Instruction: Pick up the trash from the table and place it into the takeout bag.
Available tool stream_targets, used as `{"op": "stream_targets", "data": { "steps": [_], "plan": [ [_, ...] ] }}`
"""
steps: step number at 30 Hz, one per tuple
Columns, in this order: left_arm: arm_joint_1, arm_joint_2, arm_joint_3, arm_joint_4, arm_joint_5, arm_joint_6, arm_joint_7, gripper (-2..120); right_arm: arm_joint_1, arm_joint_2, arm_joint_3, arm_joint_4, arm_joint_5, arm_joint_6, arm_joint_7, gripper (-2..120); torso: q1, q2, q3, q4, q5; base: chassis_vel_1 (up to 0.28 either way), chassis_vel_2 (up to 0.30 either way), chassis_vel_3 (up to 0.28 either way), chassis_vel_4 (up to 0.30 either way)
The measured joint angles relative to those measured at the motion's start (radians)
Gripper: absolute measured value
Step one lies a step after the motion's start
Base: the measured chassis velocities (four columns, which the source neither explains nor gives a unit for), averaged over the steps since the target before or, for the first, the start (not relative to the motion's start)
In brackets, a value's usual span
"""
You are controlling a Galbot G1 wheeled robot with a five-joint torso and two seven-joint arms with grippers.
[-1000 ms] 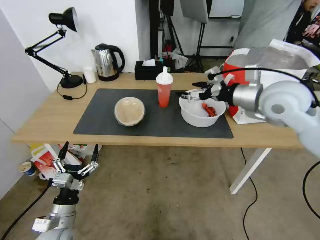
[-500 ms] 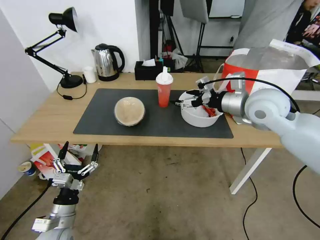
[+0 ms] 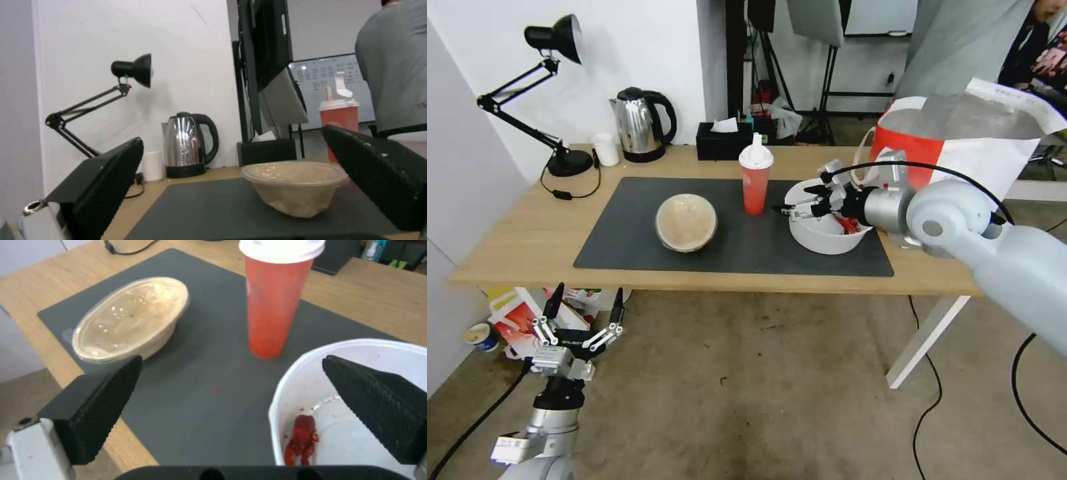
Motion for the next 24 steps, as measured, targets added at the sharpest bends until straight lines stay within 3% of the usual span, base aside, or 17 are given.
{"op": "stream_targets", "data": {
  "steps": [24],
  "plan": [
    [0.0, 0.0, 0.0, 0.0, 0.0, 0.0, 0.0, 100, 0.083, 0.078, -0.121, -0.062, 0.001, -0.043, 0.054, 100, 0.0, 0.0, 0.0, 0.0, 0.0, 0.0, 0.0, 0.0, 0.0]
  ]
}}
